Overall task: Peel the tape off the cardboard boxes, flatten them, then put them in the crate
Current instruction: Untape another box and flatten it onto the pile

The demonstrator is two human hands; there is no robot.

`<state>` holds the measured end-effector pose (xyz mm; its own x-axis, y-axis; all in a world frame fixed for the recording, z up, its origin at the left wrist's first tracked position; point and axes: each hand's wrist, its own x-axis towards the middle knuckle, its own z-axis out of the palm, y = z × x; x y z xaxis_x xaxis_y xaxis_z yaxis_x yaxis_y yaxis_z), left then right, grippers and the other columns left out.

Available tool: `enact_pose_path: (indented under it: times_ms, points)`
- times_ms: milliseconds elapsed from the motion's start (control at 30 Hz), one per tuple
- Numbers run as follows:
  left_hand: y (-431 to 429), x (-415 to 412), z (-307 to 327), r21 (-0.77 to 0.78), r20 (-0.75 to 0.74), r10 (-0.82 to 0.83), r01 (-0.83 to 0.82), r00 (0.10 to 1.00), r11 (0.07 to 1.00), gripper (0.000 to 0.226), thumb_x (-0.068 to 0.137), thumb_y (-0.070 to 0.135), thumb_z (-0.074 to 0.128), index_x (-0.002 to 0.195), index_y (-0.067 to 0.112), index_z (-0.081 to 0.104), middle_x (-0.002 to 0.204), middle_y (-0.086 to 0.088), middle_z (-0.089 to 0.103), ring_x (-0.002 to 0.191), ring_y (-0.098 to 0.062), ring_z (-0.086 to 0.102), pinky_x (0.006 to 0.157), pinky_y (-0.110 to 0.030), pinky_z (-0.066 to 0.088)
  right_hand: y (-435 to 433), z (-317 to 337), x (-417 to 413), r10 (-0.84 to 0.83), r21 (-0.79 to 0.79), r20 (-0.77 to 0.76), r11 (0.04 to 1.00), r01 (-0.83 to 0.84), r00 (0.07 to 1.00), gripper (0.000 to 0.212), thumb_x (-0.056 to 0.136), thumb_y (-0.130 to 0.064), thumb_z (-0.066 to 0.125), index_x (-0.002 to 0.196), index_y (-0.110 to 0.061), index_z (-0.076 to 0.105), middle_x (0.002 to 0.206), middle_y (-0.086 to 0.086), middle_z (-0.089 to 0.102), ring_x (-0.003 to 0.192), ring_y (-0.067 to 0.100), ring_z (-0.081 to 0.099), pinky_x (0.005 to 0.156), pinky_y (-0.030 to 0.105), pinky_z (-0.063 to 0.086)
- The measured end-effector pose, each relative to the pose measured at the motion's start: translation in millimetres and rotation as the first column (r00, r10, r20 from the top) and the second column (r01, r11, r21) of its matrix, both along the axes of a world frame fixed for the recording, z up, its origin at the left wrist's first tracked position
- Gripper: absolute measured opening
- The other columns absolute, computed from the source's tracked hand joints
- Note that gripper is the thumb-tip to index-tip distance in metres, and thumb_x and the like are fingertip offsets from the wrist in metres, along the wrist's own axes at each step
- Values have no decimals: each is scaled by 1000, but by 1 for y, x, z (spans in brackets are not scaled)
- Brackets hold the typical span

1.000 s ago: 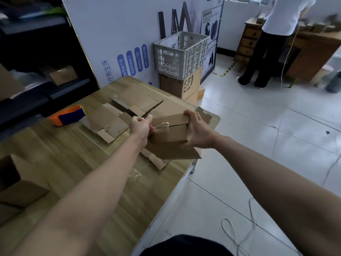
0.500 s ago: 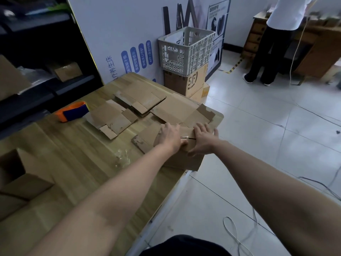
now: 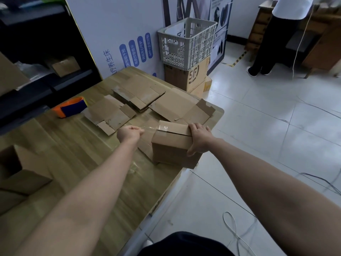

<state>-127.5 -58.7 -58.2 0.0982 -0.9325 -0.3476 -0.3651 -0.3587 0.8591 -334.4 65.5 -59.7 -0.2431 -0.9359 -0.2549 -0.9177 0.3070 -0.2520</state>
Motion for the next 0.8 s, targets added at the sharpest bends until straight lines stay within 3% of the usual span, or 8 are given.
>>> enact_pose_path:
  times_ms: [100,233,333,467,533,633,700,800]
  points:
    - [5,-12,-9,14,-54,53,-53,997,999,19,75,-7,70,68,6,59,82,-11,70,71,-19,66,62,-25,54,-2,3,-1,15,32,-35,999,-14,999,114,53,-49,84,142,-15,22,142,7,31,134,25,27,116,45,4]
    - [16,-27,-14,-89,109,-51,61,993,994,19,76,4,74,74,9,56,91,-12,68,83,-25,65,76,-31,54,-8,6,2,8,82,18,997,-10,1000,106,56,-62,77,139,-19,26,134,8,38,129,30,32,115,44,6]
    - [21,-32,-11,-177,251,-148,196,957,965,10,84,7,67,81,11,58,108,-11,55,90,-26,57,85,-30,48,-12,6,6,-6,82,61,997,1,998,97,60,-63,76,135,-19,33,131,8,43,126,30,35,113,44,15]
    - [19,-25,-5,-217,401,-407,517,820,828,18,94,8,49,91,7,67,109,-14,59,87,-18,53,73,-25,40,-18,8,7,-24,101,78,995,16,997,93,60,-59,78,132,-18,37,133,8,43,124,28,34,107,41,26]
    - [22,-23,-2,-210,442,-465,593,767,777,24,93,23,51,82,8,64,105,-14,59,78,-17,51,66,-25,37,-21,11,9,-33,121,75,992,24,997,94,59,-58,79,131,-16,37,132,8,43,123,28,36,104,40,30]
    - [29,-28,0,-197,560,-400,586,725,786,50,76,57,67,89,10,57,106,-3,43,78,-17,51,66,-27,39,-24,13,11,-38,154,60,988,28,997,98,58,-56,80,133,-14,34,134,10,42,125,29,36,104,40,30]
    - [31,-34,1,-217,601,-349,568,719,794,56,72,54,72,95,6,55,111,-5,38,80,-19,52,70,-28,42,-25,12,11,-31,171,43,985,23,999,102,57,-57,79,136,-14,30,138,10,38,128,31,32,107,42,27]
    - [33,-36,-1,-279,593,-341,583,729,763,41,79,44,70,87,7,54,109,-4,38,77,-18,49,69,-27,40,-24,8,16,-12,199,28,980,7,1000,116,55,-62,77,143,-19,15,148,8,26,137,39,18,113,50,14]
